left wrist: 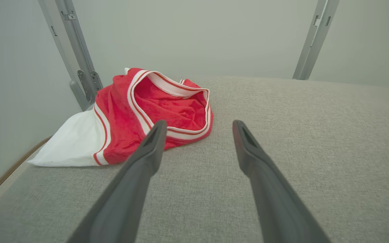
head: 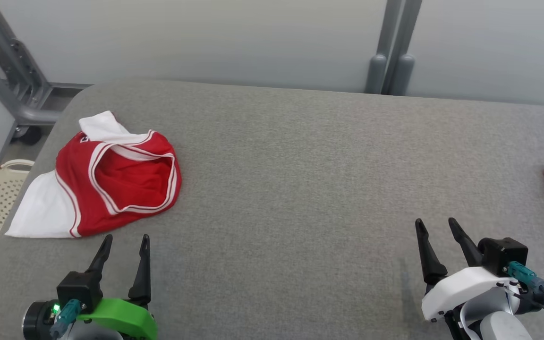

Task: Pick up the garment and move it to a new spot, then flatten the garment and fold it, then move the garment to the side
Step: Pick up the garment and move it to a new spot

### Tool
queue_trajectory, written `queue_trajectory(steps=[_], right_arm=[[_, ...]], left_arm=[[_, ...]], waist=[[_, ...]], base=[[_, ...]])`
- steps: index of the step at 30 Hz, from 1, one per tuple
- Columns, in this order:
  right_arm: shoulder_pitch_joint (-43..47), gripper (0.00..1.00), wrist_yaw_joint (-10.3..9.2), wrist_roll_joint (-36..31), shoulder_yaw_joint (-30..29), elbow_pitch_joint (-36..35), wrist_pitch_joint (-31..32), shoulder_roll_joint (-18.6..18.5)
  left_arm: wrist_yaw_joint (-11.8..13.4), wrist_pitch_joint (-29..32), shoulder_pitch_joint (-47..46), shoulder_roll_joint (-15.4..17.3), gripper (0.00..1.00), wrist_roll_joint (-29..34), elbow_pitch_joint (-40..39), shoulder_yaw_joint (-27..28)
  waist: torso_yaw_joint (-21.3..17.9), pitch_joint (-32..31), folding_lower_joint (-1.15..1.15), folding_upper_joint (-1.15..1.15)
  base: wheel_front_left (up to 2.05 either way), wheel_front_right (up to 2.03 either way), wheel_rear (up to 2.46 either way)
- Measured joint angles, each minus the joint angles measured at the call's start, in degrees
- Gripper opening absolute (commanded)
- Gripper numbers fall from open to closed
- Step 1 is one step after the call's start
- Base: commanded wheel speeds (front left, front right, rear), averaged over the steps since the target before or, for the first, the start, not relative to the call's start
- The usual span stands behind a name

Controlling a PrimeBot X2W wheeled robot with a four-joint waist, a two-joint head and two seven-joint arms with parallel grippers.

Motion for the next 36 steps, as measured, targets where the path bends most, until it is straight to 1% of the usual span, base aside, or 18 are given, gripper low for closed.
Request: queue_trajectory(steps=[14,19,27,34,36], right_arm=[[-0.8,1.00,0.00,1.0,3.9,1.1,-0.5,0.0],[-1.3,1.00,0.00,1.5,5.5,1.5,-0.7,0.0],[-1.3,1.00,0.01,1.5,6.1,1.6,-0.7,0.1],[-1.3,1.00,0.00,1.4,5.4,1.5,-0.7,0.0],[-1.3,1.00,0.00,1.3,5.4,1.2,-0.5,0.1]], left_arm=[[1.3,0.6,2.0,1.6,1.00,-0.9,-1.6,0.6],[1.7,0.8,2.9,1.9,1.00,-1.5,-2.3,0.9],[2.2,0.8,3.4,2.0,1.00,-2.0,-3.1,1.0],[2.2,2.3,3.2,1.9,1.00,-3.1,-3.2,1.0],[1.6,3.2,2.0,2.1,1.00,-3.3,-2.8,0.6]], waist=[[11.3,-0.7,0.00,0.00],[14.4,-0.7,0.00,0.00],[16.5,-0.7,0.00,0.00],[16.5,-0.5,0.00,0.00],[16.5,-0.2,0.00,0.00]], base=[[0.00,0.00,0.00],[0.00,0.00,0.00],[0.00,0.00,0.00],[0.00,0.00,0.00],[0.00,0.00,0.00]])
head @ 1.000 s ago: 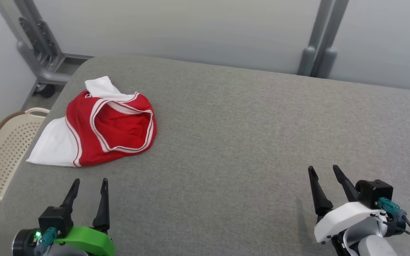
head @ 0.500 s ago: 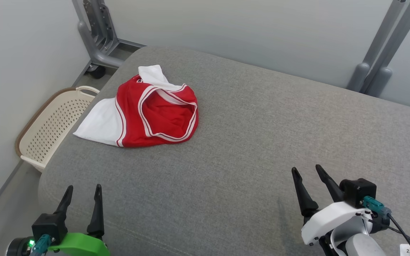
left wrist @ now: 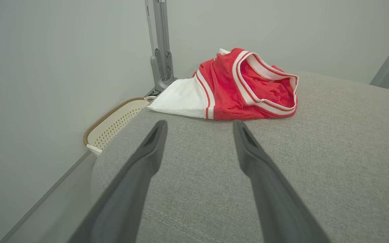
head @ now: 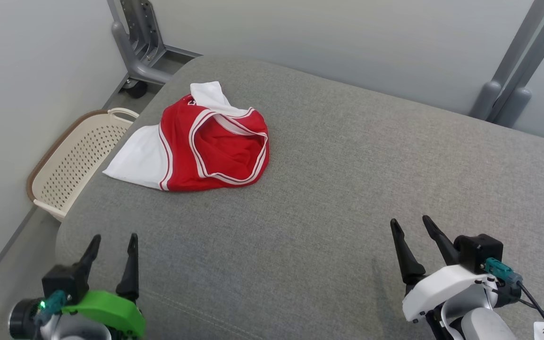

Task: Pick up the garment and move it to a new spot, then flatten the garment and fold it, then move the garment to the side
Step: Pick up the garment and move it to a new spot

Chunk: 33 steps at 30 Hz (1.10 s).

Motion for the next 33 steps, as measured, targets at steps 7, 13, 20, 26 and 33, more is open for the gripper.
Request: queue_trajectory(steps=[7,13,20,26,33], right_arm=[[-1.3,1.00,0.00,-1.8,0.5,-3.2,1.9,0.0],[-3.4,1.00,0.00,-6.3,2.0,-7.3,6.2,0.0],[-6.1,1.00,0.00,-7.7,5.7,-14.0,11.8,-3.5],[-6.2,1.00,0.00,-7.6,6.7,-18.5,15.2,-6.4],[-5.8,1.00,0.01,-7.6,7.5,-23.3,17.7,-8.8]], left_arm=[[-3.3,7.6,-11.6,1.5,1.00,-2.9,6.7,-0.9],[-5.5,16.2,-25.5,2.6,1.00,-7.2,13.6,-2.9],[-5.9,26.0,-38.4,3.9,1.00,-14.4,20.4,-6.1],[-6.0,31.0,-44.1,4.7,1.00,-16.9,24.7,-8.1],[-5.9,33.8,-48.6,5.9,1.00,-17.8,31.0,-8.1]], waist=[[-0.2,2.6,0.00,0.00],[-0.9,6.5,0.00,0.00],[-3.4,12.7,0.00,0.00],[-6.0,17.0,0.01,0.00],[-9.1,21.5,0.01,0.00]], base=[[0.00,0.00,0.00],[0.00,0.00,0.00],[0.00,0.00,0.00],[0.00,0.00,0.00],[0.00,0.00,0.00]])
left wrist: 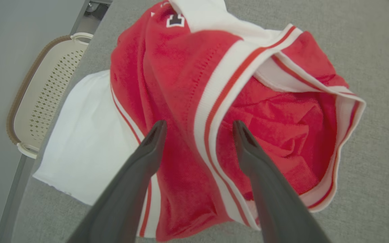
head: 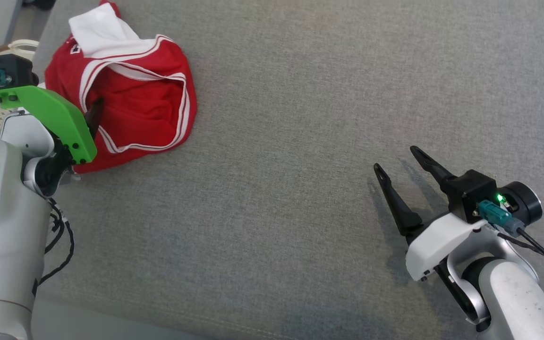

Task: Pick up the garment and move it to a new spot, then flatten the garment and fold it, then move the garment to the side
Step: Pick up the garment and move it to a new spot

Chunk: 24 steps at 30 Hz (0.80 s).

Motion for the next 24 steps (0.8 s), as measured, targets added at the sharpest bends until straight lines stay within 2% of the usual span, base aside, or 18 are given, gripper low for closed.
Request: queue_trajectory(steps=[4,14,15,16,17,24], right_arm=[[0.3,1.00,0.00,0.0,-0.2,-1.9,1.3,-0.7],[0.7,1.00,0.00,-0.3,-0.4,-3.9,2.3,-1.5],[0.7,1.00,-0.01,-0.3,-0.3,-3.8,2.3,-1.4],[0.7,1.00,-0.01,-0.3,-0.2,-3.8,2.3,-1.4],[0.6,1.00,-0.01,-0.3,-0.1,-3.6,2.3,-1.3],[0.0,1.00,-0.01,0.2,0.6,-1.2,0.6,0.1]], left_arm=[[1.3,2.1,-2.2,0.5,1.00,0.0,3.2,0.0],[5.3,1.5,-5.6,-0.6,1.00,-0.4,9.1,0.4],[5.4,1.4,-5.7,-0.7,0.97,-0.3,9.5,0.3],[5.4,0.7,-5.8,-0.7,0.45,-0.2,9.8,0.4],[5.5,0.0,-5.9,-0.8,0.00,-0.1,10.0,0.3],[6.3,-6.4,-6.5,-0.8,0.00,1.1,11.1,-0.2]], waist=[[-1.4,2.6,0.00,0.00],[-3.1,7.1,0.00,0.00],[-3.3,7.2,0.00,0.00],[-3.4,7.2,0.00,0.00],[-3.4,7.1,0.00,0.00],[-3.6,4.9,0.00,0.00]], base=[[0.00,0.00,0.00],[0.00,0.00,0.00],[0.00,0.00,0.00],[0.00,0.00,0.00],[0.00,0.00,0.00],[0.00,0.00,0.00]])
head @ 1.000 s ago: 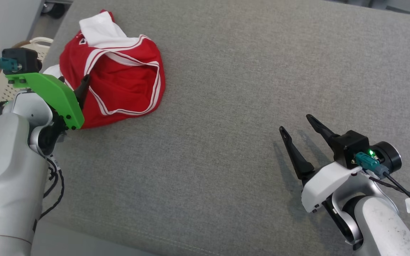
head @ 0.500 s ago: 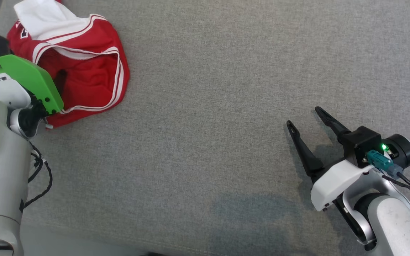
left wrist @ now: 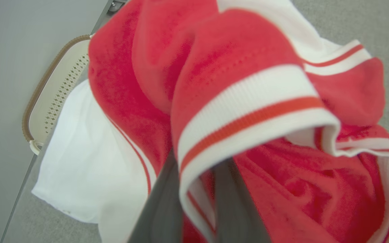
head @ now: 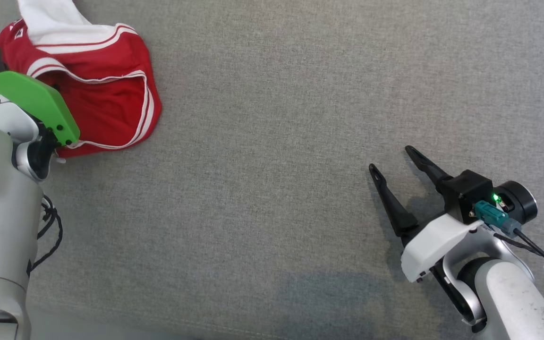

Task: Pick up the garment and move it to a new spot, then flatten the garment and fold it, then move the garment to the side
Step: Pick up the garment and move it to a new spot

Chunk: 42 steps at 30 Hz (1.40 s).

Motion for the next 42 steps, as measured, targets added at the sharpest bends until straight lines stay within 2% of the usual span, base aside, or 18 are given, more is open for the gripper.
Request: queue_trajectory(steps=[6,11,19,30,36,42], right_arm=[[-0.1,1.00,0.00,0.9,0.1,4.0,-3.0,2.3],[0.0,1.00,0.00,1.3,-0.6,7.0,-5.6,4.3],[1.5,1.00,0.00,1.6,-2.1,10.3,-8.2,6.0],[2.0,1.00,0.00,1.8,-3.8,11.6,-10.3,7.5],[2.0,1.00,0.01,1.7,-5.2,11.3,-10.9,8.0],[2.4,1.00,0.01,1.3,-7.3,10.0,-11.5,8.3]], left_arm=[[0.0,-4.6,-1.8,0.9,0.00,2.4,-1.6,-1.7],[-0.9,-7.0,-4.3,1.5,0.00,4.9,-5.6,-3.9],[-3.0,-6.2,-6.6,2.1,0.00,8.3,-13.2,-8.6],[-6.0,-3.1,-5.8,-1.5,0.00,10.5,-27.9,-19.0],[-6.3,-2.1,-3.7,-3.2,0.00,10.0,-33.2,-24.9],[-6.4,-2.4,-0.8,-5.8,0.00,6.5,-36.2,-26.7]], waist=[[-0.4,-3.5,0.00,0.00],[-1.3,-7.3,0.00,0.00],[-3.6,-12.3,-0.01,0.00],[-11.1,-16.2,-0.01,0.00],[-15.7,-16.5,-0.01,0.00],[-19.6,-15.5,-0.01,0.00]], base=[[0.00,0.00,0.00],[0.00,0.00,0.00],[0.00,0.00,0.00],[0.00,0.00,0.00],[0.00,0.00,0.00],[0.00,0.00,0.00]])
